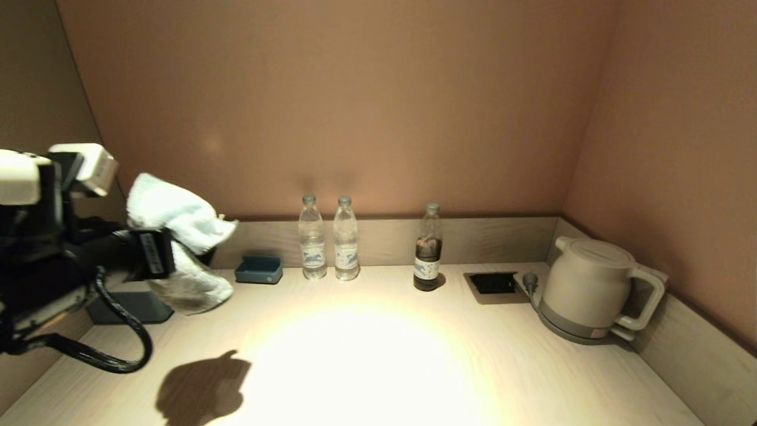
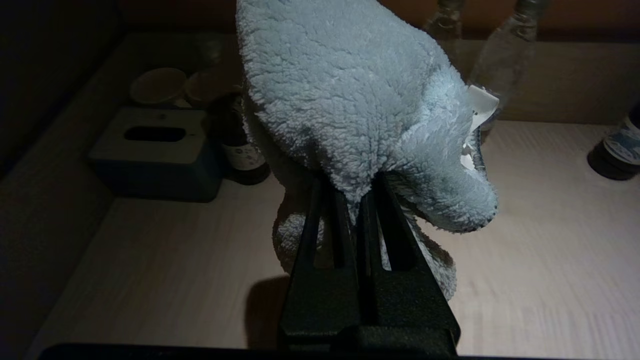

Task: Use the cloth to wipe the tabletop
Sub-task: Place the tablecloth

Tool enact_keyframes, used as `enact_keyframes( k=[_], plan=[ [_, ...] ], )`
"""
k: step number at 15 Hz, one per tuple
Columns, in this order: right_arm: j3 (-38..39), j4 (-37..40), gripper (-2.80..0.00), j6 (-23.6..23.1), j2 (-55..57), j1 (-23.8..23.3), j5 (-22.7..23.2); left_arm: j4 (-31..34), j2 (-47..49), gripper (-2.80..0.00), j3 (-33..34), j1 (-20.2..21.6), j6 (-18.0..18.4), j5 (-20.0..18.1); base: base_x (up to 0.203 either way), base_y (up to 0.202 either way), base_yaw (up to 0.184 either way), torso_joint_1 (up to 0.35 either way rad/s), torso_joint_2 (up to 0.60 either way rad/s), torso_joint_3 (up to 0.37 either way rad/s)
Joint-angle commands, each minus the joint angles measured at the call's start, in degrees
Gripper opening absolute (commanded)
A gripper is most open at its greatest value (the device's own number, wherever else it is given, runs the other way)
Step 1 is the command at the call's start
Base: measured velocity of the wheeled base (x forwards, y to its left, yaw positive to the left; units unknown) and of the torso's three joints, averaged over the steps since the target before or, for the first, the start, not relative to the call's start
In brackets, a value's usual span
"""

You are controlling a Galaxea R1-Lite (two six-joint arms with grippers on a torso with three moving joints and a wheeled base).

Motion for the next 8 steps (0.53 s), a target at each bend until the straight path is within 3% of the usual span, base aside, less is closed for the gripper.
enact_keyframes(
  k=[1,5,8],
  plan=[
    [0.0,0.0,-2.8,0.0,0.1,0.1,0.0,0.0,-8.2,-2.8,1.4,5.6,2.3,0.7,0.0,0.0,0.0,0.0,0.0,0.0],
    [0.0,0.0,-2.8,0.0,0.1,0.0,0.0,0.2,-12.1,-2.8,7.7,17.8,6.7,1.4,0.0,0.0,0.0,0.0,0.0,0.0],
    [0.0,0.0,-2.8,0.0,0.1,0.1,0.0,-0.2,-12.4,-2.8,14.8,24.4,7.8,1.3,0.0,0.0,0.0,0.0,0.0,0.0]
  ],
)
